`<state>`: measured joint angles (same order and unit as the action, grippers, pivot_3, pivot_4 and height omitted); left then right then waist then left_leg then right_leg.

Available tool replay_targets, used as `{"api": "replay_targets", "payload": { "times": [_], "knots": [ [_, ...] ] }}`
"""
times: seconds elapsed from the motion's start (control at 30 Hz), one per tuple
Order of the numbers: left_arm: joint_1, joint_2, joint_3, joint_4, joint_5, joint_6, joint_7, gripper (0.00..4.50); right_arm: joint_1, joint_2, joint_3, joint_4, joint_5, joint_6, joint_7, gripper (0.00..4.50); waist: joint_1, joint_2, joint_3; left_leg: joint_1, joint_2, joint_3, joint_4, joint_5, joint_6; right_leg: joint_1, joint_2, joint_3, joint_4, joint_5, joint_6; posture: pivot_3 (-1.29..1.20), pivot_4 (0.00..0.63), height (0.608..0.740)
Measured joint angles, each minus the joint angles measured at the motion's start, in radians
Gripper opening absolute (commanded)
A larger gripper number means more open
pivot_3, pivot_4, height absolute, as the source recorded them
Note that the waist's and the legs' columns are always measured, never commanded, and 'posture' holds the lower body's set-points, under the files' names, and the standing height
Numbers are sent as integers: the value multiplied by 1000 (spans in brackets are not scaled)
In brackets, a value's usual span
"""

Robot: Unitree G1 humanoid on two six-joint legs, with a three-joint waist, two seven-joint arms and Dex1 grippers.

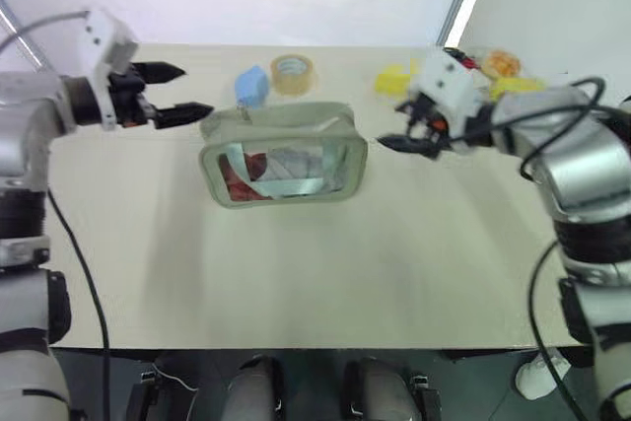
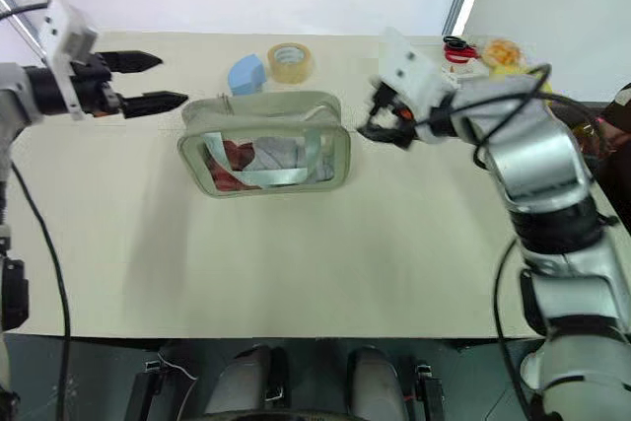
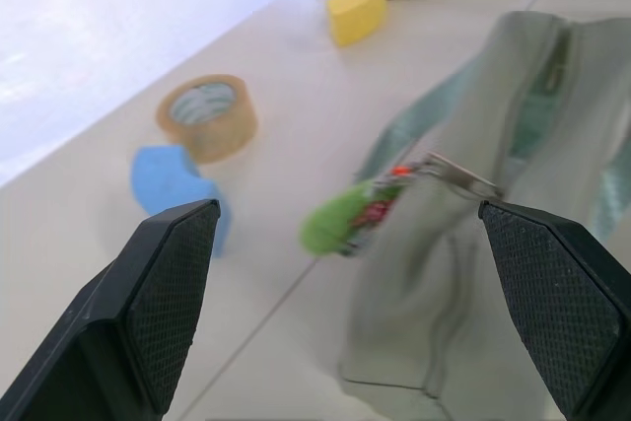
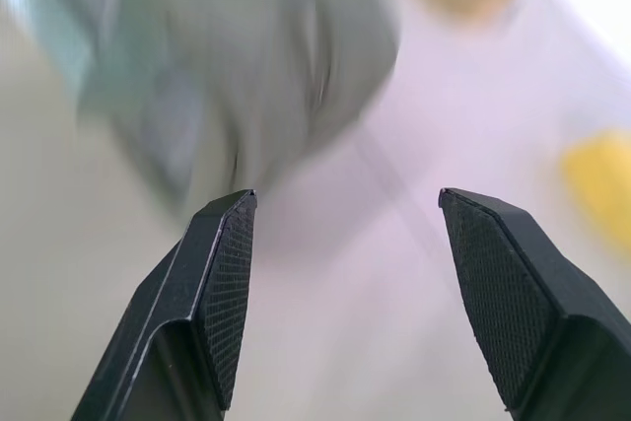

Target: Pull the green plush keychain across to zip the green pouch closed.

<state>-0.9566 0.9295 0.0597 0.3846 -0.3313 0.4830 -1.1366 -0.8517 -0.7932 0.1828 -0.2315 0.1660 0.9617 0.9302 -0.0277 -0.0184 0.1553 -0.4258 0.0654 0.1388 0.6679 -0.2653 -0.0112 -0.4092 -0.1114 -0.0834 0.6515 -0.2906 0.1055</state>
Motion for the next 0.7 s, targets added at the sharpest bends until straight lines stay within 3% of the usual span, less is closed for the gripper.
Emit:
{"api": "replay_targets", "payload": {
  "times": [0.17, 0.43, 0.53, 0.67, 0.7],
  "knots": [
    [-42, -54, -15, 102, 40, -64, 1, 4500, -14, 140, 36, 27, 7, -31, -61, 3052, -6, 0, 0, -2, 0, -1, 0, 0, 0, -1, 0, 0, 1, 0, 0, 0, 150, 740],
    [-79, -65, -26, 167, 75, -103, -24, 4500, -42, 210, 37, 91, 10, -52, -122, 3052, 9, -1, 0, -2, 0, -1, 1, 0, 0, 0, 0, 0, 1, 0, 0, 0, 150, 740],
    [-84, -65, -27, 197, 85, -118, -33, 4500, -41, 221, 36, 101, 16, -52, -133, 2163, 11, -1, 0, -2, 0, -1, 1, 0, 0, 0, 0, 0, 1, 0, 0, 0, 150, 740],
    [-97, -71, -39, 252, 114, -152, -38, 4500, -36, 217, 15, 77, 50, -30, -125, 137, 13, -1, 0, -2, 0, -1, 1, 0, 0, 0, 0, 0, 1, 0, 0, 0, 150, 740],
    [-111, -80, -42, 279, 127, -174, -29, 4500, -31, 211, 14, 53, 60, -14, -118, 57, 15, -1, 0, -2, 0, -1, 1, 0, 0, 0, 0, 0, 1, 0, 0, 0, 150, 740]
  ]
}}
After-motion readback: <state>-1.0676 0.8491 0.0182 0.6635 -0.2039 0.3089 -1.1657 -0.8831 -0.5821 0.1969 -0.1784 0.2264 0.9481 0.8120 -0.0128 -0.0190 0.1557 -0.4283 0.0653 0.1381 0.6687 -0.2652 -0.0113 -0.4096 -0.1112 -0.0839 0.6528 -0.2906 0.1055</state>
